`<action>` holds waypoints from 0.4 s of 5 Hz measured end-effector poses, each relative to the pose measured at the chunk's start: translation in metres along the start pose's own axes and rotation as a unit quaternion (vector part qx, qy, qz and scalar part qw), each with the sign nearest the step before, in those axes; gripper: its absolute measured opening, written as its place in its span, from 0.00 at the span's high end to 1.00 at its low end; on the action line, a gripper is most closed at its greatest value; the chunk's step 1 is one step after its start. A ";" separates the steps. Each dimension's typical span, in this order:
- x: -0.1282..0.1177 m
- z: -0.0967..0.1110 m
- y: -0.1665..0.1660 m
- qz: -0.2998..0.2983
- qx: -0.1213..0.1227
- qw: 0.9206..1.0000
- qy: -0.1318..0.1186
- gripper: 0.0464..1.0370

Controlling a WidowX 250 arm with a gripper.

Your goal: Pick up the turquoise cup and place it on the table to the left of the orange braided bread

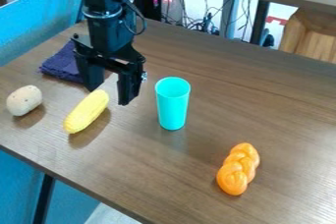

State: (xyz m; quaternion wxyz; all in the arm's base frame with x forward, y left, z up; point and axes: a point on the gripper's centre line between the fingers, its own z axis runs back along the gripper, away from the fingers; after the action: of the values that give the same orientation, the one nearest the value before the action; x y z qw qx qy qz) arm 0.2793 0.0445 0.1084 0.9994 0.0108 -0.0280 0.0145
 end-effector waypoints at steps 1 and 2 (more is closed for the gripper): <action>-0.002 -0.007 -0.001 0.000 -0.002 1.000 0.012 0.03; 0.007 0.004 -0.002 -0.002 -0.008 1.000 0.001 0.03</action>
State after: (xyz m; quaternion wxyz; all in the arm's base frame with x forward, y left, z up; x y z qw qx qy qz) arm 0.2860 0.0427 0.1132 0.9995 0.0031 -0.0274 0.0126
